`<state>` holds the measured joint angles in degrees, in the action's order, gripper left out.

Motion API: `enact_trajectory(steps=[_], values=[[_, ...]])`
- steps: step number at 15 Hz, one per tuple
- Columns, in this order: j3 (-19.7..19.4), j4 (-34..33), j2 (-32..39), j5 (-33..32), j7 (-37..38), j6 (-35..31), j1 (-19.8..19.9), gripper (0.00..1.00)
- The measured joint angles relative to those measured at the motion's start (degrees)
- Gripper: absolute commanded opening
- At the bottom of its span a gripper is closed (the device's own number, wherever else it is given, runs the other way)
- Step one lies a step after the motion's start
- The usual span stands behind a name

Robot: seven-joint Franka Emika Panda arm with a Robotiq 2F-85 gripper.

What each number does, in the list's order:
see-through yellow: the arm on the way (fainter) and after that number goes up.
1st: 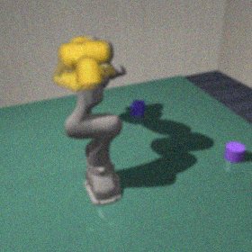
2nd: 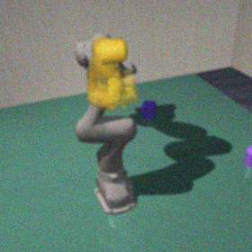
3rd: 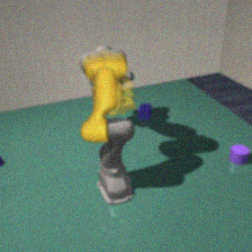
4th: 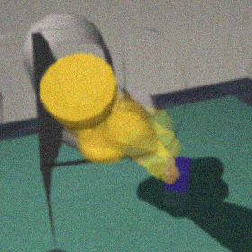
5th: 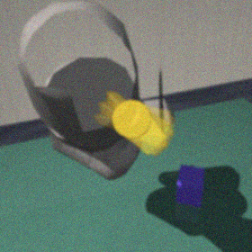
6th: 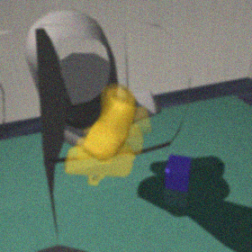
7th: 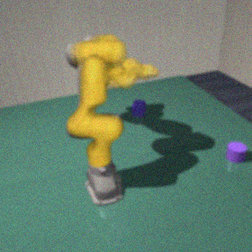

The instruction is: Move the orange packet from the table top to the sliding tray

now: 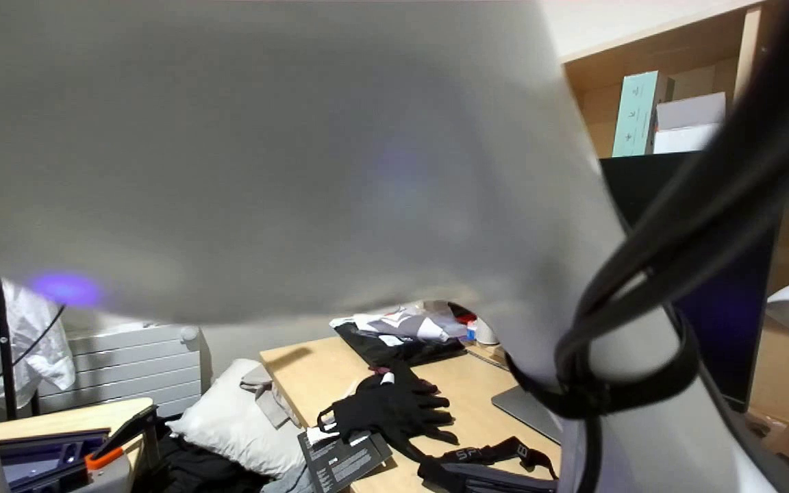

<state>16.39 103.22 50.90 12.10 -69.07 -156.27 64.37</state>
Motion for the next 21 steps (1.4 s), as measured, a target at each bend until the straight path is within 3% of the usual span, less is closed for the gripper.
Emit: enact_trajectory(steps=[11,21], values=[[8.6,9.4,-7.2,0.6,-6.0,0.2,8.3,1.0],[10.6,24.2,-16.0,1.9,-9.4,-3.5,8.0,1.0]])
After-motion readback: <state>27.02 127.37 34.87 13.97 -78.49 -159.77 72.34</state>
